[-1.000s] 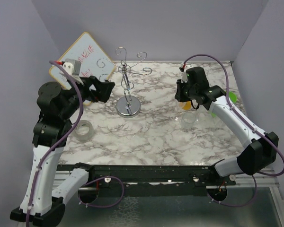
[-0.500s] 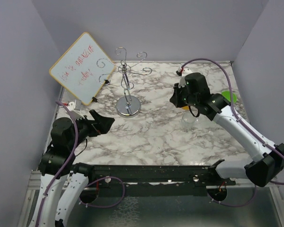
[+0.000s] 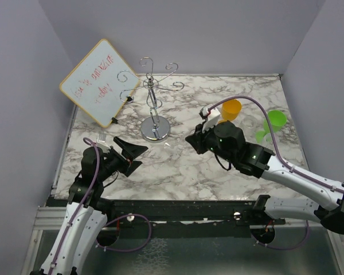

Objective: Place the wine glass upside down on the wine glass rack

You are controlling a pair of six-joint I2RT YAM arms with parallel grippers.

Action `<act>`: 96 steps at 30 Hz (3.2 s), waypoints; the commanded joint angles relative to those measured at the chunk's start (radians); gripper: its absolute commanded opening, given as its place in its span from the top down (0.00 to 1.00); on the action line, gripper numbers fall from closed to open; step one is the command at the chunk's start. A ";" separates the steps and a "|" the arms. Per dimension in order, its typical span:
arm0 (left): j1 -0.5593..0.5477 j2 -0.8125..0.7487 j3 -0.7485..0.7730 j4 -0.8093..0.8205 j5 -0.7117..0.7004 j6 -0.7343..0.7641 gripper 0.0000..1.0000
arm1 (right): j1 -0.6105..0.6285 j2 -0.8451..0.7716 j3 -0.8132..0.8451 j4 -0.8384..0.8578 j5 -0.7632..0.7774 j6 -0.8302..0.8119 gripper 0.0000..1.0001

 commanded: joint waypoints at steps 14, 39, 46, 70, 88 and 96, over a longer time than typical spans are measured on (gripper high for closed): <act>0.001 0.023 0.005 0.221 -0.080 -0.535 0.22 | 0.216 0.040 -0.042 0.507 0.060 -0.098 0.99; 0.002 0.026 -0.048 0.242 -0.209 -0.647 0.64 | 0.406 0.212 -0.069 0.886 0.212 -0.232 0.99; 0.002 0.019 -0.045 0.280 -0.269 -0.632 0.71 | 0.406 0.173 -0.109 0.886 0.146 -0.178 1.00; 0.002 -0.044 -0.202 0.631 -0.357 -0.651 1.00 | 0.405 0.099 -0.228 0.891 0.180 -0.056 0.38; 0.002 0.279 0.353 0.277 -0.311 0.627 1.00 | 0.405 -0.052 -0.108 0.409 0.599 0.042 0.21; 0.002 0.229 0.320 0.348 -0.161 0.929 1.00 | 0.381 0.011 0.025 0.289 0.626 0.111 0.19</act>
